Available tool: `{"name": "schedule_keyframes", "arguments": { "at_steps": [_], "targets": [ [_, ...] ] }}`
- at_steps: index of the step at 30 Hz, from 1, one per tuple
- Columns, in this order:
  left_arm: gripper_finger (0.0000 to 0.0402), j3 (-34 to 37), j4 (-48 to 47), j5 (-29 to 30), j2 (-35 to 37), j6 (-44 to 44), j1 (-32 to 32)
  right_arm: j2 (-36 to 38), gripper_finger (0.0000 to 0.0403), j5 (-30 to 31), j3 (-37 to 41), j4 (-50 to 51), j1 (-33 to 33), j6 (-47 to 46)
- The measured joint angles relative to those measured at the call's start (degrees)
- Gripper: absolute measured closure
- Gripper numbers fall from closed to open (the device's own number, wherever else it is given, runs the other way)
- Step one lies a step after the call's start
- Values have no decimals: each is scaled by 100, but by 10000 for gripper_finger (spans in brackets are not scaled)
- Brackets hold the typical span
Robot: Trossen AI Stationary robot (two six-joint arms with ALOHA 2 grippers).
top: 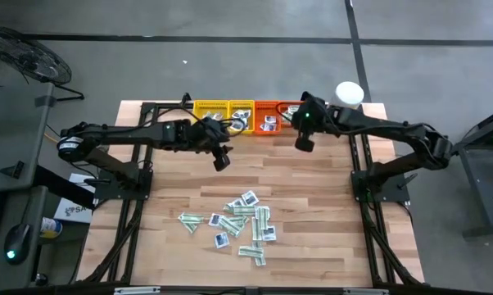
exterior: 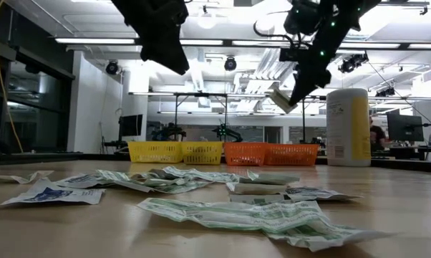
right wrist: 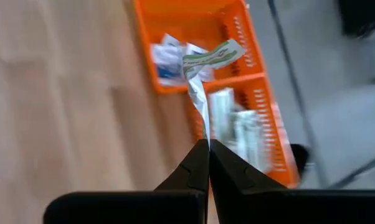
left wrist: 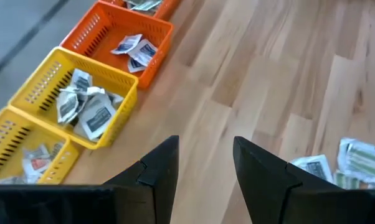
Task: Pick & Place First Aid Supplies
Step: Put the green pad into the right orange bin
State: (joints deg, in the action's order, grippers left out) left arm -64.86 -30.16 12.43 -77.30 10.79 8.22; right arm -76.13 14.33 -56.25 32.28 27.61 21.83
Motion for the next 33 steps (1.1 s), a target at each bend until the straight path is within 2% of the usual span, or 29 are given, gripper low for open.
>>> {"name": "schedule_keyframes", "arguments": {
  "at_steps": [3, 7, 14, 21, 28, 33],
  "targets": [
    [250, 0, 28, -143, 0, 71, 96, -3, 403, 128, 0, -30, 266, 841],
    [250, 0, 137, -140, -60, 156, 128, -102, 403, -99, 0, -172, 600, 1980],
    [250, 7, 378, -104, -151, 221, 115, -776, 403, 41, 2, -700, 935, 3200],
    [250, 4, 290, -90, -201, 460, 115, -1479, 403, 741, 7, -1361, 1192, 3770],
    [250, 281, 300, -84, -201, 865, 115, -1830, 401, 699, 7, -1422, 1377, 3787],
    [250, 537, 318, -119, -201, 1168, 115, -1832, 375, 627, 7, -1598, 1375, 3731]
  ]
}}
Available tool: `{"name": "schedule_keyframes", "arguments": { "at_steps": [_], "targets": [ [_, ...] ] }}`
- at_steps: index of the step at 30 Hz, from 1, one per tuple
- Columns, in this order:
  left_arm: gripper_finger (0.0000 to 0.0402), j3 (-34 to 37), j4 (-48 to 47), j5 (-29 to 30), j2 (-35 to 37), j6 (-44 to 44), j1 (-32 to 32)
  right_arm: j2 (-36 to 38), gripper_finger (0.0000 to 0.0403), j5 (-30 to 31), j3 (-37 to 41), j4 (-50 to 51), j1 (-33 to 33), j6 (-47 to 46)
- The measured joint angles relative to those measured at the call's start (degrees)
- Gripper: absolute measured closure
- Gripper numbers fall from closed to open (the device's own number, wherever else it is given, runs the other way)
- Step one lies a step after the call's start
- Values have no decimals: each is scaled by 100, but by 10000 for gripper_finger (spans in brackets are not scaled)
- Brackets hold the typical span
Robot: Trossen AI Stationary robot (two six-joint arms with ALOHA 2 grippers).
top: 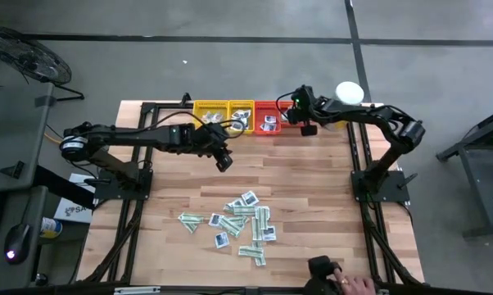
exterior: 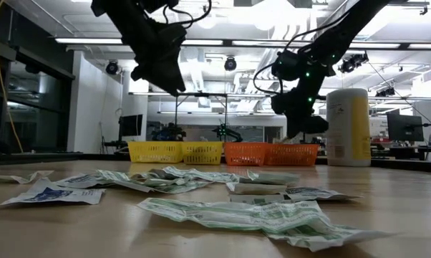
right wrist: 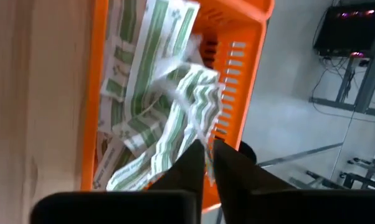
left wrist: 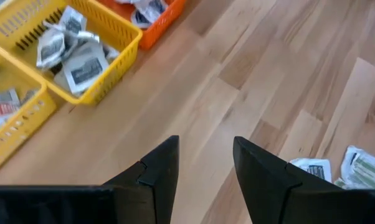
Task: Pick & Place First Aid Supplies
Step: Put the green pad into the right orange bin
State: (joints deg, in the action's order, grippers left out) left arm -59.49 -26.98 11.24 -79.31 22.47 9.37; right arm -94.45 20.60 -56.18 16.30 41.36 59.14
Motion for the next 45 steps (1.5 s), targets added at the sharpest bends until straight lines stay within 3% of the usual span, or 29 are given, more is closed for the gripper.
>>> {"name": "schedule_keyframes", "arguments": {
  "at_steps": [5, 11, 16, 23, 26, 37, 42, 45],
  "targets": [
    [250, 49, 39, -8, 0, 33, 0, 0, 317, -183, 0, -95, 0, -161],
    [250, 49, -40, -18, 2, -60, 0, 144, 255, 659, 0, -47, -177, -1097],
    [250, 49, -277, -24, 2, -170, 0, 545, 241, 704, 0, 184, -398, -1589],
    [250, 49, -499, -6, 4, -262, 0, 1059, 241, 1392, 0, 237, -737, -2146],
    [250, 49, -491, -105, 7, -337, 0, 1376, 241, 1084, 0, 458, -935, -2744],
    [250, 49, -631, -935, 7, -467, 0, 1886, 244, -1353, 0, 877, -1786, -5944],
    [250, 48, -1395, -2021, 7, -698, -4, 1886, 243, -1711, 0, 884, -2276, -6616],
    [250, 73, -1917, -2294, 7, -770, -109, 1886, 243, -1736, 0, 894, -2579, -6911]
  ]
}}
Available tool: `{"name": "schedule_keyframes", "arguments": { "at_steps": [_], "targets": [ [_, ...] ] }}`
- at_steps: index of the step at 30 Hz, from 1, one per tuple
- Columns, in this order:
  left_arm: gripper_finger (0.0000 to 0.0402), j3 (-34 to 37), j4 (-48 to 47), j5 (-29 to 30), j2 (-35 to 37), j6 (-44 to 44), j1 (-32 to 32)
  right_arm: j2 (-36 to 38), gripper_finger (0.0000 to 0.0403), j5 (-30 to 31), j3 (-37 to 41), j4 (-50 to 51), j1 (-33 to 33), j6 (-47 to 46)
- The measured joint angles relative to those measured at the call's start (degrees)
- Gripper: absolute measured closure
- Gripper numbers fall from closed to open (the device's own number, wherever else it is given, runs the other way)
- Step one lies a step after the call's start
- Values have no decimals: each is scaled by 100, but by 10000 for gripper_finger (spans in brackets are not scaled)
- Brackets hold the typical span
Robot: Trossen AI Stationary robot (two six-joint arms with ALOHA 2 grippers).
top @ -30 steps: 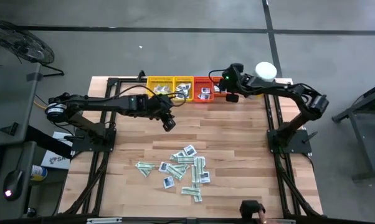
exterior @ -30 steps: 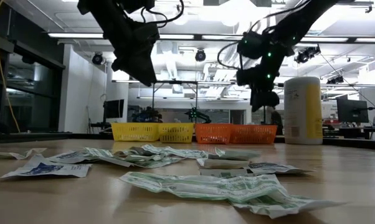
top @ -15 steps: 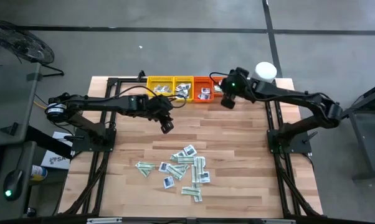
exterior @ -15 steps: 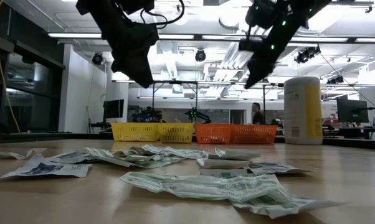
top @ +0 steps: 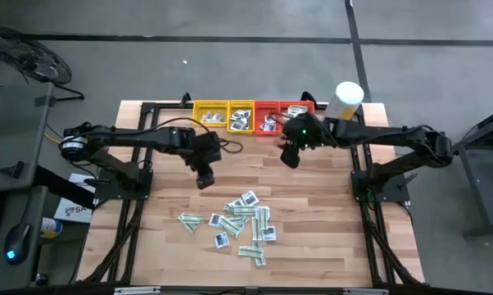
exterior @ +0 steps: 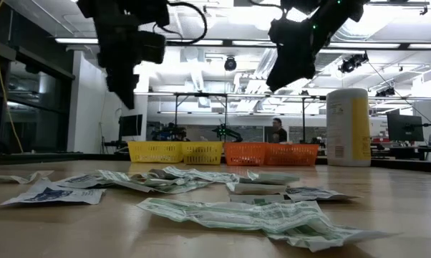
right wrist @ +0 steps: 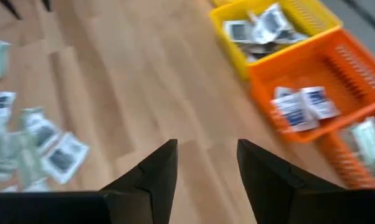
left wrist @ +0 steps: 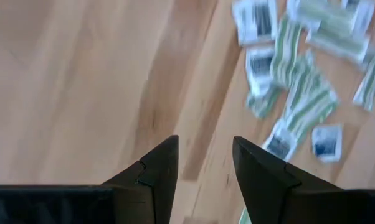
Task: Pick & Place First Aid Supplies
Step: Put the green pad into the right orange bin
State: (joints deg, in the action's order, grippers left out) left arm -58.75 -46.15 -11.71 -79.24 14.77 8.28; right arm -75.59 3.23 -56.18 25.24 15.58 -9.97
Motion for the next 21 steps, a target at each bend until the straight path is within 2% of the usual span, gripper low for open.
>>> {"name": "schedule_keyframes", "arguments": {
  "at_steps": [3, 6, 14, 21],
  "targets": [
    [250, 329, -120, 67, 208, 144, -209, -2, 242, 87, 0, 6, -296, -291],
    [250, 750, 55, 115, 545, 664, -457, -2, 242, 342, 0, 21, -583, -585],
    [250, 1665, 13, 629, 1492, 2673, -1413, -2, 242, 1102, 0, 20, -1127, -1151],
    [250, 2176, 408, 674, 1628, 4420, -2424, -4, 242, 1449, 0, 19, -1389, -1805]
  ]
}}
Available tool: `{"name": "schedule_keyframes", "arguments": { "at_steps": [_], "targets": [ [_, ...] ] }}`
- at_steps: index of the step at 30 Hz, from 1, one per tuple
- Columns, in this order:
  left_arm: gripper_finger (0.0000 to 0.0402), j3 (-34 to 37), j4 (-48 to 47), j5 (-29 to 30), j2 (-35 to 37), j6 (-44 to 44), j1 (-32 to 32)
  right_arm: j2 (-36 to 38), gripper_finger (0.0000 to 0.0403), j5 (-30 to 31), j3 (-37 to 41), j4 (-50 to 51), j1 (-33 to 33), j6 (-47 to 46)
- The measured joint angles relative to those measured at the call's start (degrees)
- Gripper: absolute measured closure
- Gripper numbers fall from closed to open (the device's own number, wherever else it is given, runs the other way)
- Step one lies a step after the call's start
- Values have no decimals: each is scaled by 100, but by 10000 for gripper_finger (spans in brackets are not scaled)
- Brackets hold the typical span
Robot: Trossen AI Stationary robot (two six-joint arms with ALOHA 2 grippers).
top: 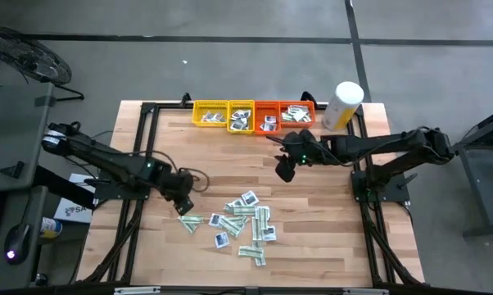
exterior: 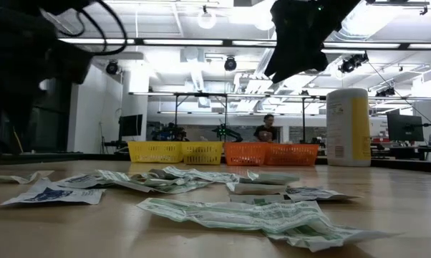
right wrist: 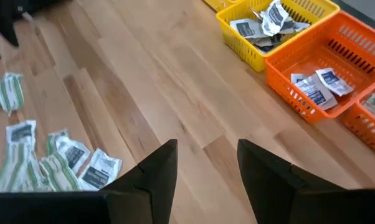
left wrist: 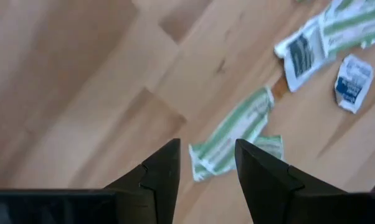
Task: Pick & Place First Aid Supplies
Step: Put the green pad into the right orange bin
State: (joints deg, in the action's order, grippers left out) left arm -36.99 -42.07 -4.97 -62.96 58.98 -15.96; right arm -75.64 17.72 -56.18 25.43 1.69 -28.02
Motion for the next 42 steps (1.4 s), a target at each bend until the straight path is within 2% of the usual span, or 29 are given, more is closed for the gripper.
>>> {"name": "schedule_keyframes", "arguments": {
  "at_steps": [4, 11, 20, 29, 36, 42],
  "targets": [
    [250, 312, 417, 71, 2, 643, -442, -2, 242, 183, 0, 0, -149, -318],
    [250, 644, 463, 309, 2, 1453, -1095, -58, 242, 393, 0, -2, -438, -724],
    [250, 765, 509, 630, -2, 1950, -1709, -425, 242, 413, 0, -43, -756, -1191],
    [250, 765, 896, 738, -438, 2066, -1991, -834, 242, 324, 0, -399, -1011, -1421],
    [251, 734, 1101, 767, -1026, 2096, -2013, -890, 242, 317, 0, -583, -1149, -1547],
    [250, 732, 1066, 821, -1192, 2098, -2012, -890, 242, 331, 0, -651, -1269, -1606]
  ]
}}
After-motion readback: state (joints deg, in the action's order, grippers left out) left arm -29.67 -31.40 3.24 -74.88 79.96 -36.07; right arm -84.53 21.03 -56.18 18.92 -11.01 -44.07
